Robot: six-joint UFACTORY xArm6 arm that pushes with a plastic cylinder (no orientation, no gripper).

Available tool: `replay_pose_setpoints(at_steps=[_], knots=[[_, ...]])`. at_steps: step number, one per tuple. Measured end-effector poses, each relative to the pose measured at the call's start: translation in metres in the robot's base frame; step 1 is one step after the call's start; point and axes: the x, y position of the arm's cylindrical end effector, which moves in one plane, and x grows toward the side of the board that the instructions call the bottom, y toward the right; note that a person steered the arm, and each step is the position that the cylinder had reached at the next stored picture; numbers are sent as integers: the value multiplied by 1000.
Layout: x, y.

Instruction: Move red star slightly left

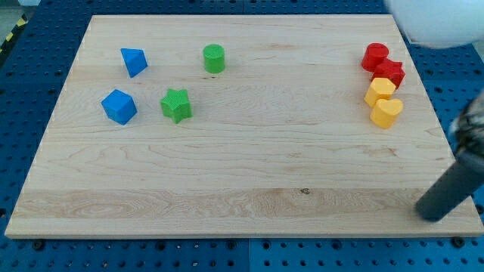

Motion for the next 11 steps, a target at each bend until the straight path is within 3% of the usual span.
replay_pose_setpoints(at_steps=[3, 11], knots=[[-247, 59], [-218, 8]])
